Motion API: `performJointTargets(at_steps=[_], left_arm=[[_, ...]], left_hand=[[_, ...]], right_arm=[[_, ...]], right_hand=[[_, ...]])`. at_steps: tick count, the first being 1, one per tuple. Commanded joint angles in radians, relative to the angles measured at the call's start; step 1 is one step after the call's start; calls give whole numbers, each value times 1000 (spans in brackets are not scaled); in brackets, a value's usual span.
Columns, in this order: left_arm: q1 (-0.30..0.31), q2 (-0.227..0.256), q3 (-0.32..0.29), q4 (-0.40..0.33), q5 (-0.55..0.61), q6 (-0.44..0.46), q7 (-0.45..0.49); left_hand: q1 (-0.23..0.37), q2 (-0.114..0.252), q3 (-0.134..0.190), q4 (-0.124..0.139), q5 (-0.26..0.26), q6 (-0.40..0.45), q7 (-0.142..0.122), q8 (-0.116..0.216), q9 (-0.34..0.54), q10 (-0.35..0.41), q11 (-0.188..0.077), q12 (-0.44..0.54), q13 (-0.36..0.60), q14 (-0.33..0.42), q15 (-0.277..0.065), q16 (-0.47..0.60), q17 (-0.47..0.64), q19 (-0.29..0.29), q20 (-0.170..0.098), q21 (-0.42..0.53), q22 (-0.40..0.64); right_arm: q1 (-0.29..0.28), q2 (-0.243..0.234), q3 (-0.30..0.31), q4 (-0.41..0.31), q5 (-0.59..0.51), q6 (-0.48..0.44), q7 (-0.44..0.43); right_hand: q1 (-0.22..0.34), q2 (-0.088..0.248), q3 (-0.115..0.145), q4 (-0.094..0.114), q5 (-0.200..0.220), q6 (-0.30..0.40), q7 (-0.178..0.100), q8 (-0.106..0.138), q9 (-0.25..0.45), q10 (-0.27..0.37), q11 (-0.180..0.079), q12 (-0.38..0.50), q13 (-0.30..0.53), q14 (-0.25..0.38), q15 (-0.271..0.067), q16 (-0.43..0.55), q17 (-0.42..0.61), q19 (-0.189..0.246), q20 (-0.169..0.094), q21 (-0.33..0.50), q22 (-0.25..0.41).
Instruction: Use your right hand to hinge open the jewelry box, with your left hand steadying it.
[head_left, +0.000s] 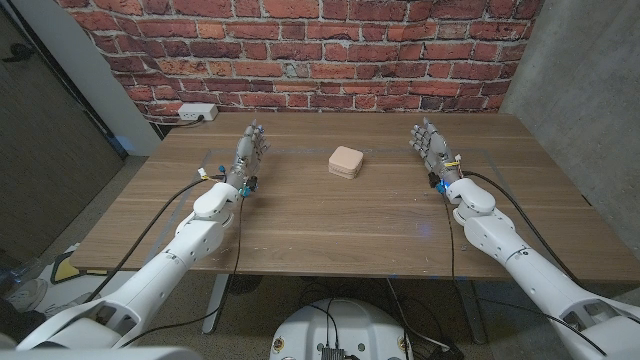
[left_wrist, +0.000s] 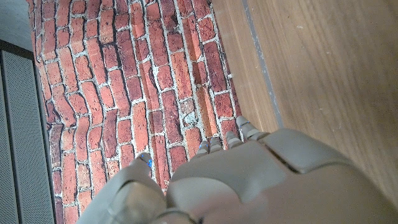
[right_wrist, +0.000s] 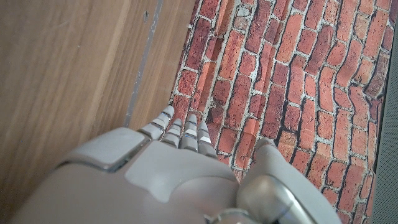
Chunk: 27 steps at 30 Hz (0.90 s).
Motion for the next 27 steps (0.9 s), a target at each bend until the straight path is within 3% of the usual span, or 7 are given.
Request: performJointTargets(at_steps=[1,7,13,27], left_arm=[[23,9,-5,-25,-3,-7,3],[28,12,-5,-30,0,-11,3],[34,15,-9,-36,-3,-15,2],[52,23,-18,-48,-11,-25,-5]], left_hand=[[6,93,4,-1,4,-247,-1,8,2,-198,-1,6,4,-195,-30,7,4,-114,-52,7,4],[6,93,3,-1,5,-246,-1,8,2,-198,-1,6,4,-196,-30,7,4,-114,-52,7,3],[7,93,2,-1,6,-245,-2,8,3,-196,1,7,4,-194,-29,7,4,-114,-50,7,3],[8,92,-1,-2,7,-234,-4,12,3,-187,5,9,4,-189,-26,8,4,-109,-47,9,3]], right_arm=[[-49,139,185,-70,-213,-134,102],[-65,190,245,-130,-357,-199,125],[-72,238,287,-168,-459,-222,155],[-83,300,310,-253,-718,-228,163]], right_hand=[[25,1,12,-13,5,1,9,6,2,8,3,6,4,8,12,4,2,7,3,3,3],[52,-8,19,-39,3,-20,7,-1,3,-18,7,-4,4,3,26,1,3,2,10,-5,3],[57,-12,18,-46,1,-28,6,-3,3,-28,14,-7,4,2,30,0,3,3,14,-7,3],[84,-17,26,-72,2,-31,-5,0,3,-23,3,-2,4,10,28,3,3,11,22,-11,4]])
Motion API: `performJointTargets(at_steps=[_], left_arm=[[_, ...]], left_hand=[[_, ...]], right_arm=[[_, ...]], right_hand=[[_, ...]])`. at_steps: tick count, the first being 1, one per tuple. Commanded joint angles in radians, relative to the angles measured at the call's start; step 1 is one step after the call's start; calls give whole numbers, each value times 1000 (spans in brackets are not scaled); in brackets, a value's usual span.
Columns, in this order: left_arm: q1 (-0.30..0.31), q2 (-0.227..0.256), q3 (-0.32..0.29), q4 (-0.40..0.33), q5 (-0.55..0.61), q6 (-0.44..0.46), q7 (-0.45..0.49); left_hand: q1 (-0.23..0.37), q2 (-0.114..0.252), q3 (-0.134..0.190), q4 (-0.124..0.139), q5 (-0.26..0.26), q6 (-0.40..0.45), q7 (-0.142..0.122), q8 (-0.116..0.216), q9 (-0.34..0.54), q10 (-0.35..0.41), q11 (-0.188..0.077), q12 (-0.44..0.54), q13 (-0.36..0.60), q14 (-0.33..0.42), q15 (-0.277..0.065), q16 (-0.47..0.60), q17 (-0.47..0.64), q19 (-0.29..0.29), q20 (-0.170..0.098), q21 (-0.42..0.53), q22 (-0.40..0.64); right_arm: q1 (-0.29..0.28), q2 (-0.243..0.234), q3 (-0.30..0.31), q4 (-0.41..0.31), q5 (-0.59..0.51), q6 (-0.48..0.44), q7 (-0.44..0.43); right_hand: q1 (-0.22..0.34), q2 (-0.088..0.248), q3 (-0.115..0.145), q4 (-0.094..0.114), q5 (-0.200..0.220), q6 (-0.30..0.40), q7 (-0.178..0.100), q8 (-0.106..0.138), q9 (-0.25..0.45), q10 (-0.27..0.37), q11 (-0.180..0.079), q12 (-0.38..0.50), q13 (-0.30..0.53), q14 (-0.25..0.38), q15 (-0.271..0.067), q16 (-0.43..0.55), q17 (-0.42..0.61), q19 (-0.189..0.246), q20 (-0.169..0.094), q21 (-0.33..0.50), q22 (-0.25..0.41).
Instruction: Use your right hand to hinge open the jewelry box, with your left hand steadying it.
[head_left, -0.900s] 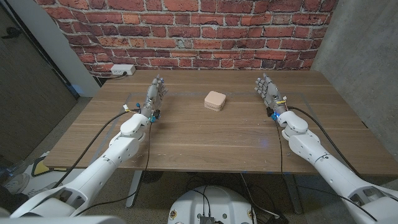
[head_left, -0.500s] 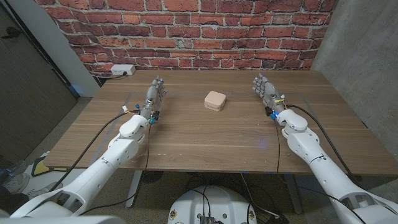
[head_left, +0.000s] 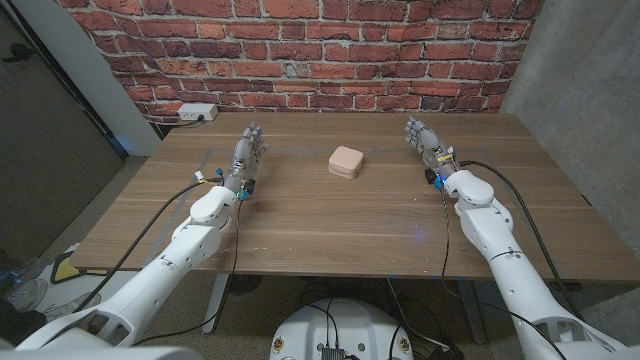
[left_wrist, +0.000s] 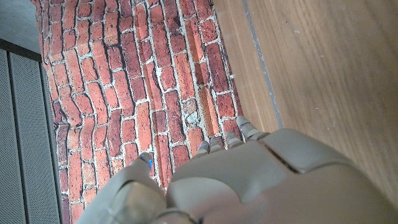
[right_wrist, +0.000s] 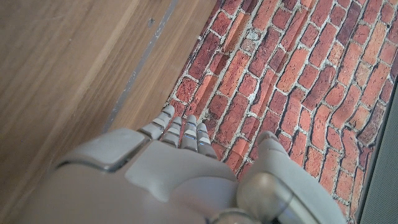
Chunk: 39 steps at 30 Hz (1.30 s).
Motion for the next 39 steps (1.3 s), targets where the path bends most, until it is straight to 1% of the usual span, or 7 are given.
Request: performJointTargets(at_steps=[1,7,14,17,25,29,39], left_arm=[[19,9,-9,-16,-6,-9,-3],[28,13,-13,-27,-9,-9,-1],[36,14,-14,-33,-13,-10,-4],[39,14,-16,-34,-14,-13,-3],[47,15,-20,-41,-16,-15,-1],[51,15,-21,-43,-17,-17,1],[49,15,-22,-41,-19,-17,-5]], left_hand=[[-1,101,-1,-3,7,-230,-2,10,3,-186,6,10,5,-188,-25,9,4,-108,-47,9,3],[1,101,-2,-4,8,-224,-3,11,3,-181,6,11,5,-185,-24,9,3,-106,-45,10,2],[2,101,-3,-5,9,-208,-8,16,4,-176,5,12,5,-180,-22,10,3,-102,-43,11,2],[3,101,-4,-5,10,-195,-19,19,4,-172,7,13,5,-176,-20,10,3,-98,-41,13,1],[5,100,-5,-7,11,-182,-27,22,4,-163,10,15,5,-170,-18,11,3,-93,-39,14,0],[8,99,-5,-8,12,-167,-45,26,5,-158,11,16,5,-165,-16,11,2,-89,-38,15,-1],[11,99,-5,-10,13,-160,-47,25,6,-150,10,17,6,-159,-17,11,2,-85,-36,16,-2]], right_arm=[[-11,63,35,-75,-231,-24,23],[-11,77,33,-95,-318,-11,27],[-12,83,26,-123,-415,-3,36],[-9,91,26,-129,-441,0,41],[-2,95,9,-148,-535,13,44],[3,95,-5,-146,-588,26,36],[17,92,-35,-161,-686,29,50]], right_hand=[[20,-2,7,-12,2,-2,-3,2,4,0,-3,2,4,5,-6,2,4,4,8,-6,4],[31,0,11,-23,3,1,-11,4,4,2,-12,4,4,5,-20,2,3,7,15,-8,4],[41,2,15,-31,4,10,-13,7,4,6,-13,6,4,12,-10,3,3,9,16,-10,4],[47,2,17,-37,4,19,-33,10,4,6,-7,6,4,13,-9,3,3,10,17,-11,5],[54,3,18,-45,4,27,-38,11,4,15,-15,10,4,23,-9,5,3,18,19,-12,5],[61,6,20,-52,5,5,-38,2,5,11,-11,8,4,26,-8,5,4,20,18,-14,6],[68,11,22,-61,6,-2,-33,0,5,7,-8,7,4,27,-1,3,4,24,18,-18,7]])
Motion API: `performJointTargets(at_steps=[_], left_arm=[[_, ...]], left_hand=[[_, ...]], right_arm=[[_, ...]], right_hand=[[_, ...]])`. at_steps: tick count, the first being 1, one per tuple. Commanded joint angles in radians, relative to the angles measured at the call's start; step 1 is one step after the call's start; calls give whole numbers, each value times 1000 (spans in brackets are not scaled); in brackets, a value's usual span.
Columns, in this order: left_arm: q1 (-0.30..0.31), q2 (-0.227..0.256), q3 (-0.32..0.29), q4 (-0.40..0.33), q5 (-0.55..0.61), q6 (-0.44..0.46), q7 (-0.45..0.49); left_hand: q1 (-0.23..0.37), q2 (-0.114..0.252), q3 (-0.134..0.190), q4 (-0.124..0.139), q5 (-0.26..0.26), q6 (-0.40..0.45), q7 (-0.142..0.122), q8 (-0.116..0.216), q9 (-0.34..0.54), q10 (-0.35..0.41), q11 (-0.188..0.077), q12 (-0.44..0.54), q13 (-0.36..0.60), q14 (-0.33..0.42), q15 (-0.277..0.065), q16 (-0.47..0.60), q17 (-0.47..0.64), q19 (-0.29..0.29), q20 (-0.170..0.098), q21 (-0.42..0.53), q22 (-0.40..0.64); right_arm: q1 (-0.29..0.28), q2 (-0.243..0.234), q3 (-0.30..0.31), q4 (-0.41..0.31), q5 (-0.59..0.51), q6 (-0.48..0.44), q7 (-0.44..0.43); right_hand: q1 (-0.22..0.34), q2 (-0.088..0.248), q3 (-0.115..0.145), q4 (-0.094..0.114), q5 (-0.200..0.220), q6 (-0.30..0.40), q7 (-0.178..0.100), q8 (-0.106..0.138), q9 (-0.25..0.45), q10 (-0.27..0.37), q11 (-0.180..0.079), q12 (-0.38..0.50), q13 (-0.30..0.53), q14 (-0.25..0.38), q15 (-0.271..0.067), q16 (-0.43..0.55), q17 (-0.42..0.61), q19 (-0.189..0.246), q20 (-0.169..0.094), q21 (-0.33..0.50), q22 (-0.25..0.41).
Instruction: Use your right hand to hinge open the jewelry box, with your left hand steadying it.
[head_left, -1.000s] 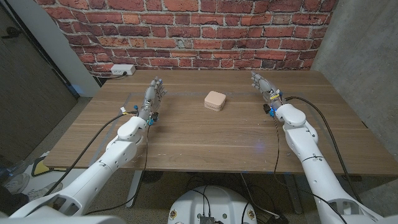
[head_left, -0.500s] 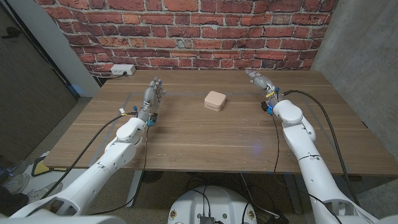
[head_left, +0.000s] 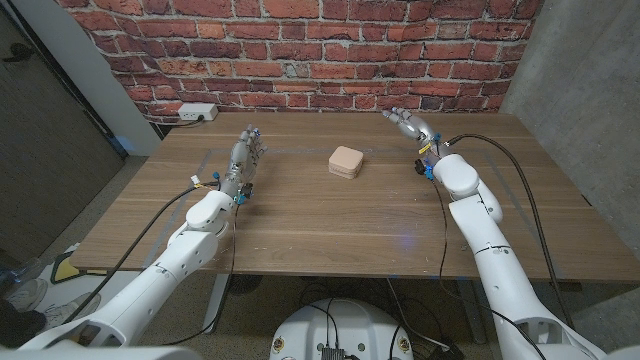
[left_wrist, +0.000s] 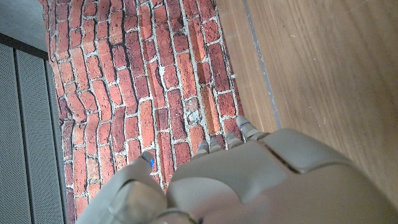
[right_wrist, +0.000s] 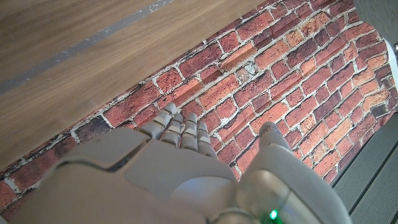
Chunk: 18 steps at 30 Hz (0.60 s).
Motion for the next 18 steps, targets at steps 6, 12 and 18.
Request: performJointTargets(at_steps=[6,12,18], left_arm=[[-1,-4,-1,6,-6,-5,-9],[-5,-6,-1,12,-7,-8,-15],[-5,-7,-3,17,-11,-10,-19]], left_hand=[[2,87,2,-3,6,-156,0,2,6,-147,1,9,1,-156,-13,3,2,-85,-33,8,0],[3,86,1,-4,7,-149,15,2,7,-141,2,10,2,-151,-9,3,2,-81,-31,8,0],[4,86,1,-4,8,-150,31,-1,7,-139,-4,9,2,-149,-10,2,2,-81,-30,8,-1]], right_arm=[[29,-8,-58,-28,-196,0,25],[45,-14,-85,-30,-256,-4,31],[59,-19,-110,-24,-300,4,35]], right_hand=[[13,1,3,-9,6,-9,1,-3,5,-8,10,0,4,-10,6,-1,4,3,-5,-8,2],[15,1,2,-12,6,-6,24,-1,5,-7,10,1,4,-12,10,-1,4,3,-3,-11,3],[16,2,2,-14,6,-6,28,-1,5,-8,9,1,4,-12,11,-1,4,3,-5,-12,3]])
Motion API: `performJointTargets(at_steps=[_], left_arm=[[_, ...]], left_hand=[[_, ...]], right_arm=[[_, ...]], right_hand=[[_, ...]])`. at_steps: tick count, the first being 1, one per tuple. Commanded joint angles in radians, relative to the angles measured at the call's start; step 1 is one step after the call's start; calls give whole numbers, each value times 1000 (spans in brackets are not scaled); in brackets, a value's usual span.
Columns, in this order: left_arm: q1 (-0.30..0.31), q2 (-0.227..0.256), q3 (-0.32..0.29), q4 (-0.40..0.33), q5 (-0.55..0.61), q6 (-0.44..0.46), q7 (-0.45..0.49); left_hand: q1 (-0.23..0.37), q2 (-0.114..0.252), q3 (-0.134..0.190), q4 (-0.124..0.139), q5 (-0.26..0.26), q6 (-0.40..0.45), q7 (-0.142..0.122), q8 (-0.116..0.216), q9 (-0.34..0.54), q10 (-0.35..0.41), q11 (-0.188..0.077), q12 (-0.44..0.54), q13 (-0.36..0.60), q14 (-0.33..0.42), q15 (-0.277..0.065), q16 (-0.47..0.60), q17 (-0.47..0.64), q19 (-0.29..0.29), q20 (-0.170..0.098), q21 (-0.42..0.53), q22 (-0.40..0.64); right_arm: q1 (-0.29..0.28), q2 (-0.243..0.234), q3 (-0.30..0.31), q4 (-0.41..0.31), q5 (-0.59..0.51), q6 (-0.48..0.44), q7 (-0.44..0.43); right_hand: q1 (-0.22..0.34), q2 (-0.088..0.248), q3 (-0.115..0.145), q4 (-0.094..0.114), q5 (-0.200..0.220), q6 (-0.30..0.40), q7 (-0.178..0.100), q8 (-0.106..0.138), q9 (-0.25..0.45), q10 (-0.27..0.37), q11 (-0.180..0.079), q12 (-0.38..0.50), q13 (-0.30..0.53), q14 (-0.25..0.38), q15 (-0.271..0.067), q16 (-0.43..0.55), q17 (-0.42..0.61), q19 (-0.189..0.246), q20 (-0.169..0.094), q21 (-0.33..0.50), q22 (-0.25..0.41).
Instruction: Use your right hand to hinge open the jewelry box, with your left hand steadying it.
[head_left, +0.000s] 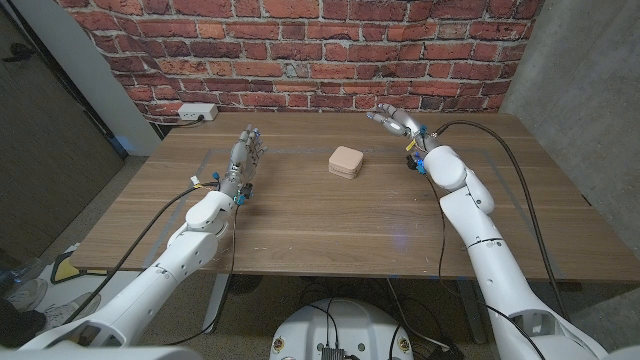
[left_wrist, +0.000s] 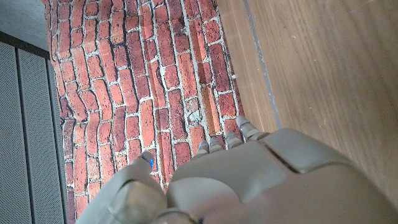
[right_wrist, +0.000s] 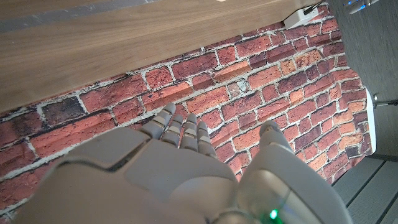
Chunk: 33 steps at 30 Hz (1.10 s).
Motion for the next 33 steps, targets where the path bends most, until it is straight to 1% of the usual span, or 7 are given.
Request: performJointTargets(at_steps=[1,9,14,17,23,29,33], left_arm=[[-4,-4,-2,11,-6,-6,-9],[-4,-7,-3,19,-10,-9,-15],[-5,-8,-4,24,-12,-10,-17],[-6,-9,-4,28,-14,-9,-19],[-8,-12,-4,36,-15,-12,-23],[-9,-14,-6,42,-17,-15,-25],[-9,-15,-7,46,-19,-17,-28]], left_hand=[[5,86,1,-4,8,-149,12,-1,2,-138,-4,9,2,-149,-10,2,2,-80,-31,8,-1],[5,85,0,-4,8,-154,20,-5,2,-139,-1,8,2,-148,-10,1,2,-80,-31,8,-1],[5,85,-1,-4,9,-154,22,-6,2,-138,-1,7,2,-147,-9,1,2,-77,-30,8,-1],[5,85,-1,-4,9,-153,23,-6,2,-137,-1,7,2,-147,-9,0,2,-77,-31,8,-1],[5,86,-1,-4,10,-153,23,-7,2,-137,-1,6,2,-146,-9,0,2,-76,-30,8,-1],[5,86,-1,-4,10,-153,24,-8,2,-136,0,6,3,-146,-9,0,2,-76,-28,8,-1],[5,87,-1,-3,10,-152,24,-8,2,-136,-2,5,3,-146,-8,-1,3,-76,-27,8,-2]], right_arm=[[28,-10,-51,-1,-114,-4,11],[50,-24,-94,-1,-190,-9,25],[57,-31,-113,-3,-228,-13,32],[62,-43,-140,-13,-283,-26,41],[80,-51,-166,-10,-321,-34,74],[99,-58,-195,-6,-365,-44,101],[117,-62,-216,2,-391,-50,125]], right_hand=[[16,2,2,-6,6,-2,14,-2,5,-1,2,1,4,-7,6,-1,4,3,-4,-2,3],[18,2,1,-9,6,-7,23,-4,5,-6,3,0,4,-8,1,-1,4,5,-6,-4,3],[20,2,2,-12,6,-15,21,-6,5,-15,0,-3,4,-11,-2,-2,4,5,-10,-6,3],[23,2,2,-15,6,-23,23,-8,5,-19,-2,-4,4,-15,-3,-3,4,5,-9,-7,3],[30,-3,1,-22,4,-44,14,-13,6,-34,-8,-9,5,-20,-5,-3,4,2,-8,-11,2],[32,-9,-2,-27,1,-67,26,-16,6,-49,-5,-12,5,-28,0,-4,4,1,-6,-14,2],[33,-21,-8,-32,-3,-81,30,-16,6,-64,0,-14,5,-38,3,-5,5,-1,-1,-18,2]])
